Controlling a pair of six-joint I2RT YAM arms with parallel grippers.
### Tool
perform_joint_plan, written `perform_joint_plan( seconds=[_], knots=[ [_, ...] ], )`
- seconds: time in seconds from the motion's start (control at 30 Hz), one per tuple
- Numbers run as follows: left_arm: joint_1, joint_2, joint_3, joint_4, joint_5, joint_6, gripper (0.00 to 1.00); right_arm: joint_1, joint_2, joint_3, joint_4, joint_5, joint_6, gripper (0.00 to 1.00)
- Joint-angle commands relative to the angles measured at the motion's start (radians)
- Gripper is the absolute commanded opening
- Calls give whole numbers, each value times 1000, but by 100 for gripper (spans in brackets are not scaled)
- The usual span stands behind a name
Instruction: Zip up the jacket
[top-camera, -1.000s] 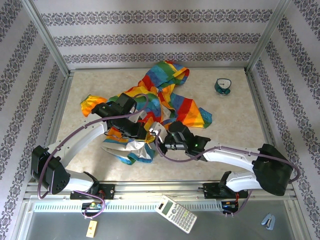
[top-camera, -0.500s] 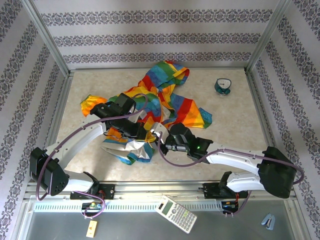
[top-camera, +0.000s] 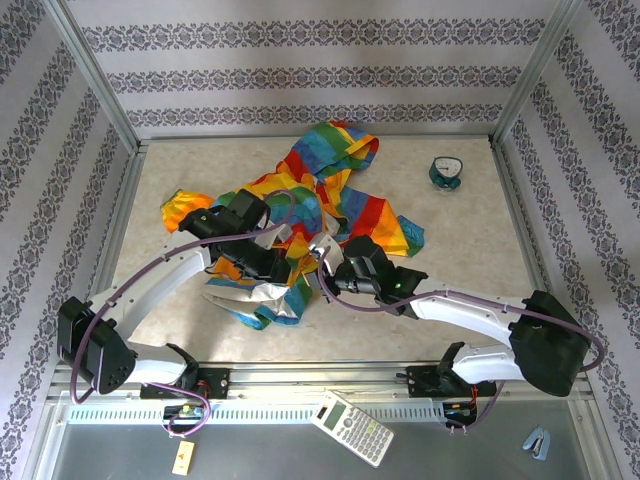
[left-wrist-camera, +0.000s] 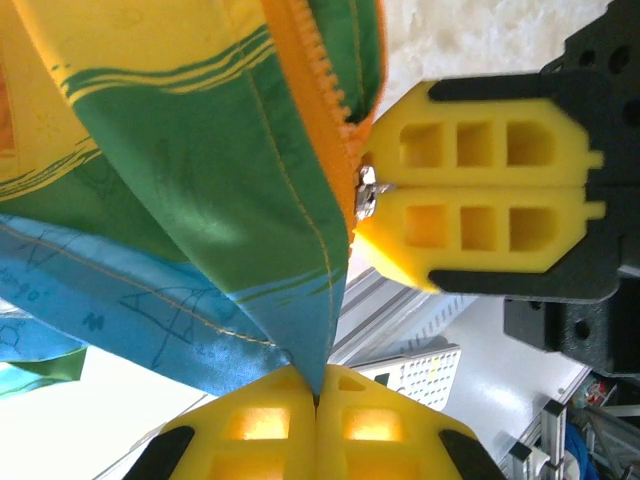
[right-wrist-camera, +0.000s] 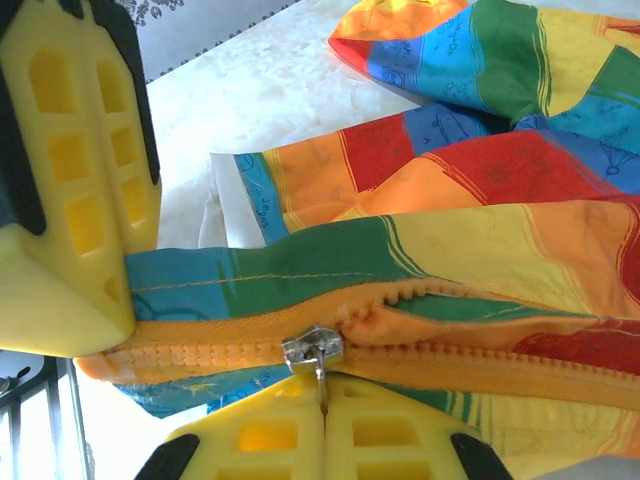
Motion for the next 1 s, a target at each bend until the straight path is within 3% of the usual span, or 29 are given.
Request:
perform_joint_plan(
  seconds=[0.0,0.53,0.97],
  knots=[
    [9,-41,-23,-120,-12,33,0,-37,0,25,-42,47,25,0],
    [12,-149,-69,-172,-88,48,0,-172,-14,78,-130,59,-18,0],
    [16,-216,12,-304,-148,171,0,-281,39,153,-164,85,-36,0]
  ],
)
